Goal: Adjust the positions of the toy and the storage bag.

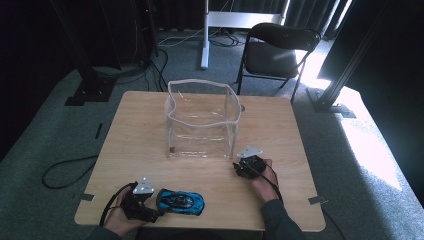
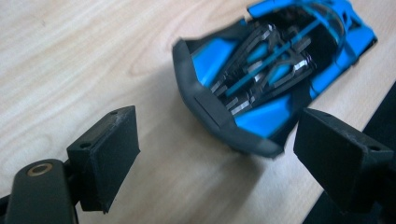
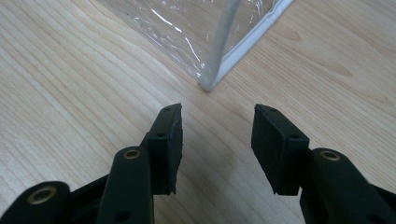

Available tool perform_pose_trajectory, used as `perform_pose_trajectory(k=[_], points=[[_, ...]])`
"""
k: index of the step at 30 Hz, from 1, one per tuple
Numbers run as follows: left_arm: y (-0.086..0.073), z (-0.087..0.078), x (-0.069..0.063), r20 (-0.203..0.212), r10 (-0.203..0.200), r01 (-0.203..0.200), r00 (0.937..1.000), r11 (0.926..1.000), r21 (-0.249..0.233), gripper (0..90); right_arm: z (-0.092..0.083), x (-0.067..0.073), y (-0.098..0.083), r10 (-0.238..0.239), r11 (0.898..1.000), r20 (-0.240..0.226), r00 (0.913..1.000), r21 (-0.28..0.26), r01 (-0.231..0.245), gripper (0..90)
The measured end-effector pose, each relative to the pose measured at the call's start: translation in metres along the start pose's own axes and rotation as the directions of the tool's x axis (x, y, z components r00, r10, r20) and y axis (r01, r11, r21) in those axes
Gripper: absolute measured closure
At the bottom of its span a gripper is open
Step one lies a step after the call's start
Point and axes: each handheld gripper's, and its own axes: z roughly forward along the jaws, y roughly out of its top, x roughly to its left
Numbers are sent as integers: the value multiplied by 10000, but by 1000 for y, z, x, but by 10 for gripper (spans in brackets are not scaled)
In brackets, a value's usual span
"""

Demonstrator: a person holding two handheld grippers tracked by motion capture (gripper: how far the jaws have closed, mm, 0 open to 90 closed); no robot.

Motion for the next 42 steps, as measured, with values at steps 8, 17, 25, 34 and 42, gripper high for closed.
perform_pose_trajectory(k=[8,17,25,34,42], points=[[-2,4,1,-189,-26,29,9998,9998,187,144,0,1,0,12,10000,53,10000,-16,-11,526],[0,6,0,-751,210,-188,9970,9994,299,145,0,0,-2,64,10000,59,10000,-38,-64,524],[19,21,10,-1640,191,-133,9863,9992,366,145,0,1,-2,30,10000,57,10000,-23,-30,523],[63,51,26,-2077,-301,277,9777,9995,-142,215,0,2,-3,-2,10000,21,10000,-21,2,517],[95,77,22,-2023,-301,165,9789,9975,-687,358,-1,2,-4,-10,10000,35,10000,-47,10,516]])
